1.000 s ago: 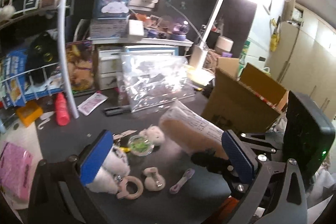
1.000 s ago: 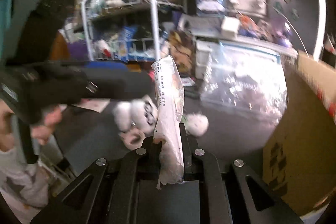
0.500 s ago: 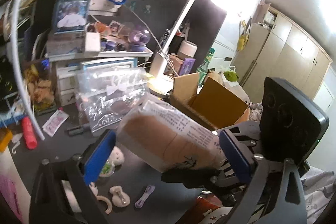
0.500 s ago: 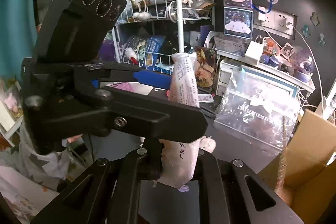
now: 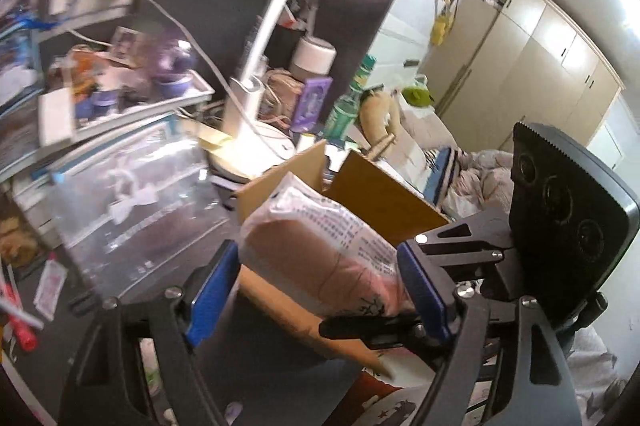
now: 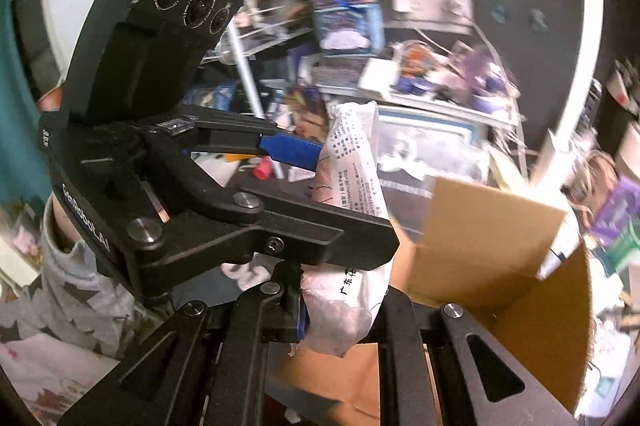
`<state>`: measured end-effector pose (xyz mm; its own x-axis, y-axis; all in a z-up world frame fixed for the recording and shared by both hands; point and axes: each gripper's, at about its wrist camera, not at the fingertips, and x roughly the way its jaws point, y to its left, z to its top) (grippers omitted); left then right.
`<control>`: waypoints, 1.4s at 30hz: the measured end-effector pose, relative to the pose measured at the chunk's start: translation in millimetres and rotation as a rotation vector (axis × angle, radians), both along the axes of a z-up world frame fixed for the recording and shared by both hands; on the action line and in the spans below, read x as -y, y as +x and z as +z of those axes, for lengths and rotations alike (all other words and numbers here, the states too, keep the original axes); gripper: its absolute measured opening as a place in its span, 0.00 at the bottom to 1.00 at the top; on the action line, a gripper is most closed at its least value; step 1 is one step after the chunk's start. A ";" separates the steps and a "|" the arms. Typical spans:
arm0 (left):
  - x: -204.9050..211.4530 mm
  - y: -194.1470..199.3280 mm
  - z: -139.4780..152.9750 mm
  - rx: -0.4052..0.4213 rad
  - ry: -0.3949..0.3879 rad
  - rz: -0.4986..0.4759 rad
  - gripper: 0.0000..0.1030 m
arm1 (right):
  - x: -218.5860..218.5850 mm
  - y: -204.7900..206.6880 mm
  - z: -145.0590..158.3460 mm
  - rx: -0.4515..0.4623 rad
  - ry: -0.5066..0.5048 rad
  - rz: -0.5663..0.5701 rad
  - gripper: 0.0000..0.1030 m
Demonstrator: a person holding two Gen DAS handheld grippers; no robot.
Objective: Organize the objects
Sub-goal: 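Carry the bagged item with the right gripper into the cardboard box and release, then return the right gripper to the desk and grasp the lavender strap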
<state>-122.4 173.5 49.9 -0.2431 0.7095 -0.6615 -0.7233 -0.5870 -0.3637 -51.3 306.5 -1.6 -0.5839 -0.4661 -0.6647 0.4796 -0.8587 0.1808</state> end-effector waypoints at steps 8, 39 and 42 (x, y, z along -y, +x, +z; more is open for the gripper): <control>-58.9 -20.2 -19.4 0.101 -0.096 -0.054 0.76 | -44.8 -10.6 -15.3 0.121 0.018 -0.079 0.10; 120.7 61.3 19.1 -0.269 -0.047 0.273 0.98 | 68.5 46.8 14.6 -0.162 0.038 0.182 0.59; 158.6 73.3 1.1 -0.281 -0.031 0.352 0.98 | 101.9 53.3 -4.1 -0.156 0.040 0.268 0.59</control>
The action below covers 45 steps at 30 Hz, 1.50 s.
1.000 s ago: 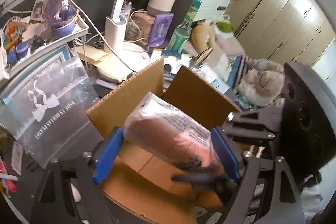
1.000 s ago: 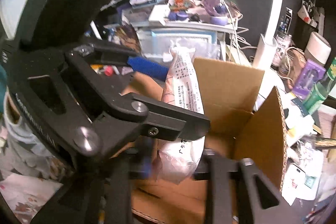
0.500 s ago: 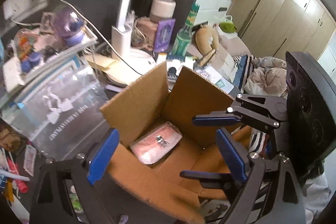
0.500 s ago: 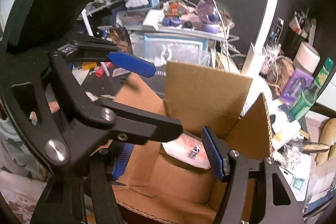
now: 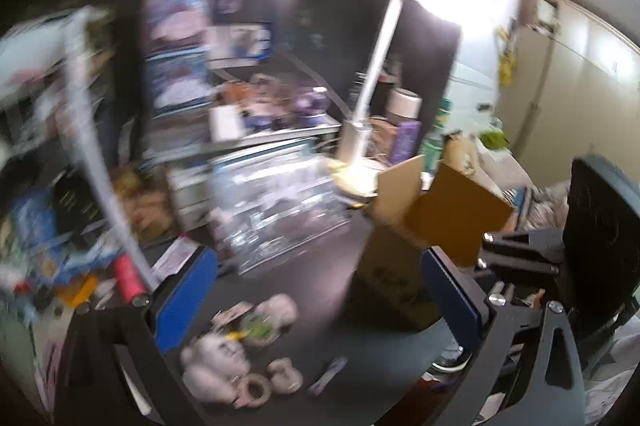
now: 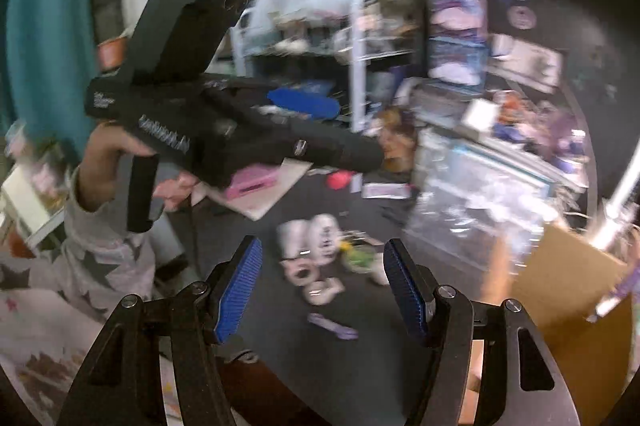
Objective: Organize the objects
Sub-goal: 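Return the right gripper to the desk and grasp the lavender strap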
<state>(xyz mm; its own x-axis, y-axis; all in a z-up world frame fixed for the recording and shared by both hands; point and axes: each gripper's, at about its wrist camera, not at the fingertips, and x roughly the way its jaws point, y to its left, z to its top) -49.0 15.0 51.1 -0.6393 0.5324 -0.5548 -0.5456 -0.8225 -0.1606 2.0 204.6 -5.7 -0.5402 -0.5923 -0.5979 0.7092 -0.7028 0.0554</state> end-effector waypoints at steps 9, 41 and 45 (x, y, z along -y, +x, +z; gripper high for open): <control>59.1 23.7 -83.8 0.073 0.051 0.106 0.98 | 36.8 -24.3 -101.2 0.192 0.160 0.034 0.56; 38.1 29.9 -148.3 0.289 0.116 -0.013 0.96 | 29.2 -35.7 -129.1 0.102 0.227 0.077 0.13; 29.1 31.5 -136.2 0.274 0.132 -0.069 0.72 | 34.3 -27.3 -101.4 0.054 0.208 0.094 0.13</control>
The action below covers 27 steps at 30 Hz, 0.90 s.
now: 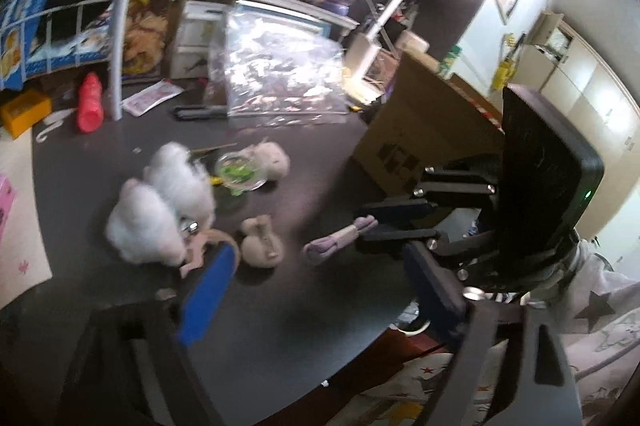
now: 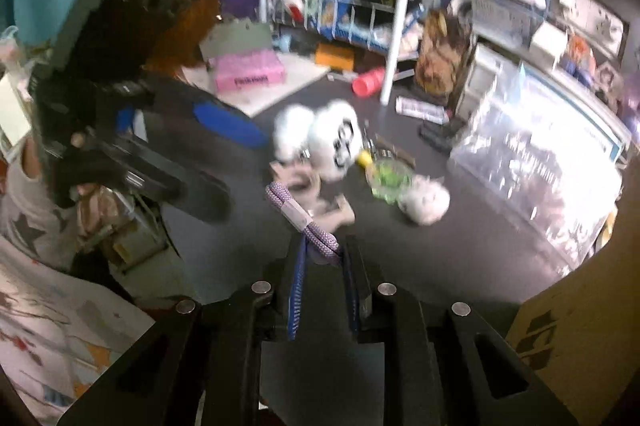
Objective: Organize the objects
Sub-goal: 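Return the right gripper to the desk and grasp the lavender strap, then carry the lavender strap with the right gripper into the box and release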
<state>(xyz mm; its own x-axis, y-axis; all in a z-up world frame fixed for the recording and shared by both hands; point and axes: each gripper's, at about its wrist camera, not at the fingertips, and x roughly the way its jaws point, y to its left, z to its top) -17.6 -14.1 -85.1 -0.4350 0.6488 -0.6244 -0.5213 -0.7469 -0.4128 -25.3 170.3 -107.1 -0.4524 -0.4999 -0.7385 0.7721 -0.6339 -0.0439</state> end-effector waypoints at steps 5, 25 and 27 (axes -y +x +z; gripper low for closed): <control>-6.0 3.3 18.7 -0.046 -0.006 -0.032 0.53 | 4.7 7.9 28.2 -0.046 -0.006 0.015 0.13; -59.4 1.1 95.6 -0.242 -0.085 -0.140 0.17 | -33.7 19.7 92.8 -0.209 0.036 -0.079 0.13; -74.3 -5.1 103.3 -0.249 -0.088 -0.159 0.17 | -47.4 16.7 99.9 -0.215 0.036 -0.109 0.13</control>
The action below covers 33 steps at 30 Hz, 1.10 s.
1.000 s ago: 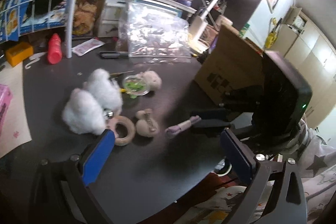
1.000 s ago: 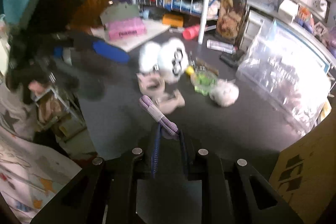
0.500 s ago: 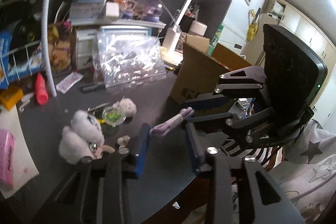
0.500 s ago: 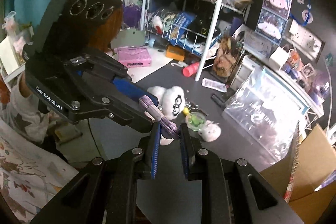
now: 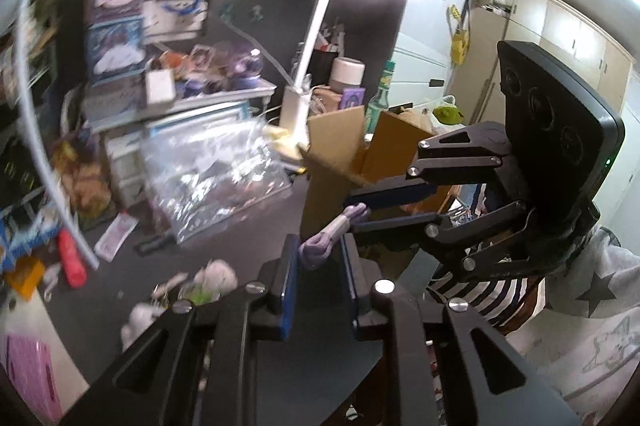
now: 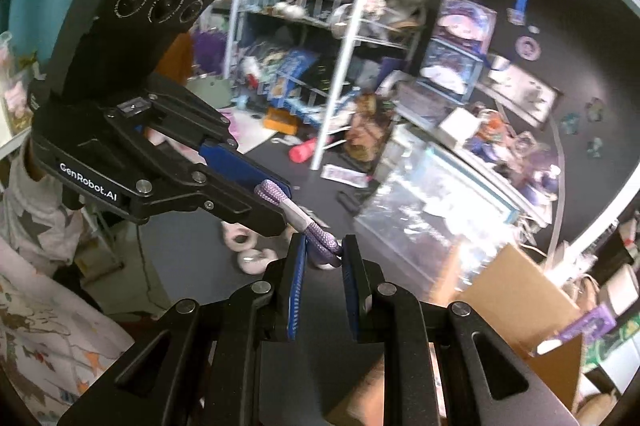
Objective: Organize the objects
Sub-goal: 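Carry the lavender strap with the right gripper into the box and release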
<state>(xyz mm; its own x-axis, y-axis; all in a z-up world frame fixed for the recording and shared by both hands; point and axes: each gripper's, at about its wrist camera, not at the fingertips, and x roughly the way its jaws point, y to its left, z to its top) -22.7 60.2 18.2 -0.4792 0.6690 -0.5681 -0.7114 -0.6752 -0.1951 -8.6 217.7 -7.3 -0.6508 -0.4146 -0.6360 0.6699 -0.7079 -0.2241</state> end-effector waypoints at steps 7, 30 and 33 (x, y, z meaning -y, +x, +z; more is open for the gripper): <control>-65.7 -35.2 16.6 0.024 -0.025 -0.092 0.17 | -59.0 -14.0 17.2 0.027 -0.021 -0.121 0.13; -176.9 -88.6 -6.7 0.153 -0.217 -0.178 0.58 | -148.4 -47.6 -13.6 0.263 -0.027 -0.380 0.23; -162.0 -85.2 2.4 0.122 -0.201 -0.152 0.61 | -142.5 -45.6 -10.9 0.250 -0.031 -0.376 0.25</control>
<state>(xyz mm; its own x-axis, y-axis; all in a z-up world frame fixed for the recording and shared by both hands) -107.9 222.2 20.6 -0.3024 0.5956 -0.7442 -0.7869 -0.5966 -0.1578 -54.3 360.2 -18.2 -0.5877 -0.1999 -0.7840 0.3956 -0.9163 -0.0630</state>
